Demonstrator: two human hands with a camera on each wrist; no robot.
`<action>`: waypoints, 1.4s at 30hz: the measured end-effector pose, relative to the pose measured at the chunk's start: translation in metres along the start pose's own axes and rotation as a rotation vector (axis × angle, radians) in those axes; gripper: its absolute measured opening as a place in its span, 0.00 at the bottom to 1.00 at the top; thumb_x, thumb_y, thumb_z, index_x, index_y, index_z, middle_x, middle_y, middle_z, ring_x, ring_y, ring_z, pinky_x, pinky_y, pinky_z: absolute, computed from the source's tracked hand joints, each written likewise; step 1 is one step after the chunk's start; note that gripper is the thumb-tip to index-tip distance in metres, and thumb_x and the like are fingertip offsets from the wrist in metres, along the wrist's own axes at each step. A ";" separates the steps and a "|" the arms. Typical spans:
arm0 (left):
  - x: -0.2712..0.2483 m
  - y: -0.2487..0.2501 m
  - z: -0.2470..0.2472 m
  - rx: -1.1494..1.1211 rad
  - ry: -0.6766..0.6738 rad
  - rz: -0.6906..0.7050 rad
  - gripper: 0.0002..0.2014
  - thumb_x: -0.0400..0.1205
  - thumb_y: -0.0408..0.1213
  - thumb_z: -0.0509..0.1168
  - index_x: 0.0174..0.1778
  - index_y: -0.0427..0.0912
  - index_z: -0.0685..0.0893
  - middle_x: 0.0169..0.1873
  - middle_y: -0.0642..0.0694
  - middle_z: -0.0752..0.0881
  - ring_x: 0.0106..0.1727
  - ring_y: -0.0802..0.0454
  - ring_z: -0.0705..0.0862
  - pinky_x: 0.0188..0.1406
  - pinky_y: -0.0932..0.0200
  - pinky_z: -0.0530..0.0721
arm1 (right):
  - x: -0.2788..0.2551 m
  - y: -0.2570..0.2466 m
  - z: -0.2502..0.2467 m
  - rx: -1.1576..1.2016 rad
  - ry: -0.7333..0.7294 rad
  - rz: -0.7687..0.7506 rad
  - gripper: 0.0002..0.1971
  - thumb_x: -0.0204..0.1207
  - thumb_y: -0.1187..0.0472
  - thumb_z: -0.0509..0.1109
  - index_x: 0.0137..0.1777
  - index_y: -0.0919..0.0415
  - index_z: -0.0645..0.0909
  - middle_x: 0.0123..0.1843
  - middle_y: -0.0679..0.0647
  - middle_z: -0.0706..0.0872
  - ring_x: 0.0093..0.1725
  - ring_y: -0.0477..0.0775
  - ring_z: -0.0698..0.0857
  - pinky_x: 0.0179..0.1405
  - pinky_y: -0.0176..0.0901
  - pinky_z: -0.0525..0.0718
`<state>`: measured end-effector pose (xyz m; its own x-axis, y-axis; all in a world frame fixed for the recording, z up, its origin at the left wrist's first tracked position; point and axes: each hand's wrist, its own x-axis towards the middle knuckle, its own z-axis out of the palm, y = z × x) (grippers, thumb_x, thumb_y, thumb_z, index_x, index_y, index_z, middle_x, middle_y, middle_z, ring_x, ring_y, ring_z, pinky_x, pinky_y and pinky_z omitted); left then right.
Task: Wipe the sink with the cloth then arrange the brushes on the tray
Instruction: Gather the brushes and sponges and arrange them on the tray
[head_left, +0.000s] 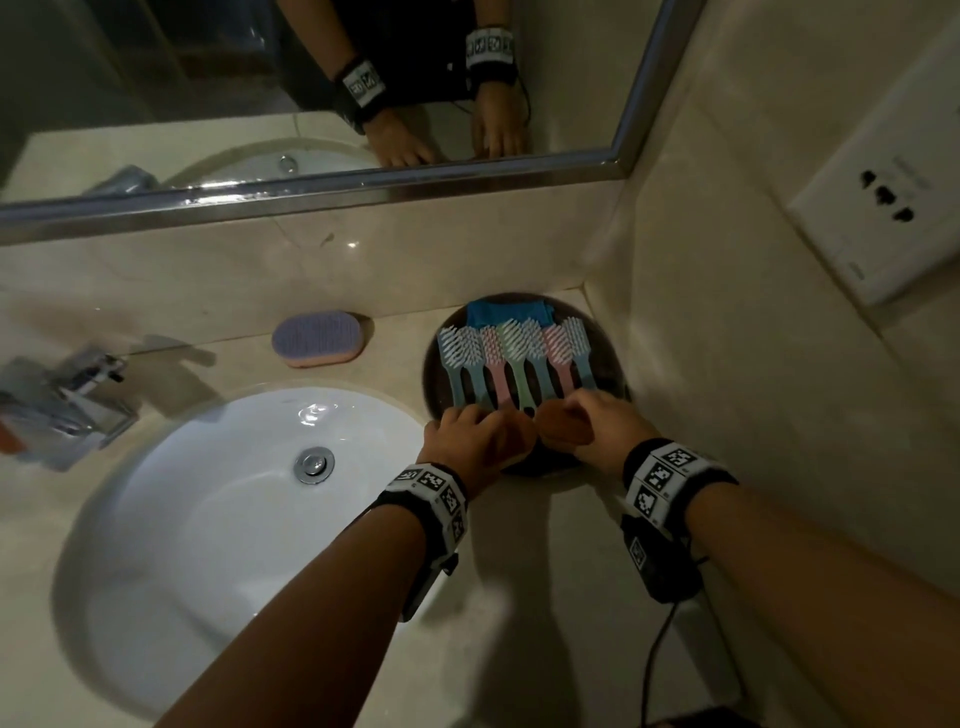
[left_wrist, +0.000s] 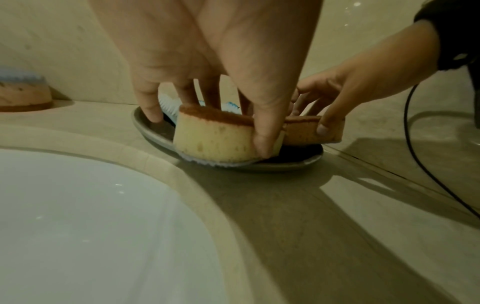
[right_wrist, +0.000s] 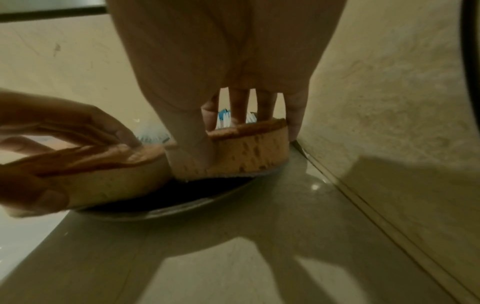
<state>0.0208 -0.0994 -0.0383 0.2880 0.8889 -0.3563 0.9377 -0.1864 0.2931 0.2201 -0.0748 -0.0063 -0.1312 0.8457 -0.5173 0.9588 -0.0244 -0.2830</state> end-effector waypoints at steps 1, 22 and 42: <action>0.000 0.000 -0.001 0.004 0.000 -0.002 0.30 0.77 0.54 0.65 0.74 0.53 0.65 0.71 0.45 0.70 0.73 0.40 0.67 0.70 0.43 0.69 | 0.001 0.001 -0.001 -0.003 0.008 -0.007 0.28 0.70 0.60 0.72 0.69 0.51 0.69 0.69 0.57 0.74 0.68 0.61 0.74 0.66 0.54 0.77; 0.019 0.008 -0.022 -0.036 -0.072 -0.022 0.27 0.74 0.46 0.70 0.69 0.47 0.71 0.66 0.43 0.76 0.67 0.41 0.76 0.68 0.48 0.73 | 0.016 0.010 -0.002 -0.103 0.029 -0.076 0.32 0.70 0.57 0.72 0.74 0.44 0.66 0.74 0.52 0.73 0.73 0.60 0.71 0.73 0.57 0.71; -0.004 0.003 -0.019 0.074 -0.048 -0.006 0.26 0.82 0.40 0.61 0.77 0.58 0.66 0.75 0.48 0.67 0.76 0.42 0.62 0.76 0.44 0.63 | 0.000 -0.001 0.002 -0.233 0.036 -0.068 0.36 0.74 0.58 0.69 0.80 0.48 0.58 0.84 0.54 0.53 0.81 0.62 0.58 0.78 0.59 0.64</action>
<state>0.0189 -0.0952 -0.0188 0.2895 0.8693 -0.4007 0.9508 -0.2131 0.2247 0.2189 -0.0759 -0.0081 -0.1920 0.8600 -0.4728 0.9809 0.1531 -0.1199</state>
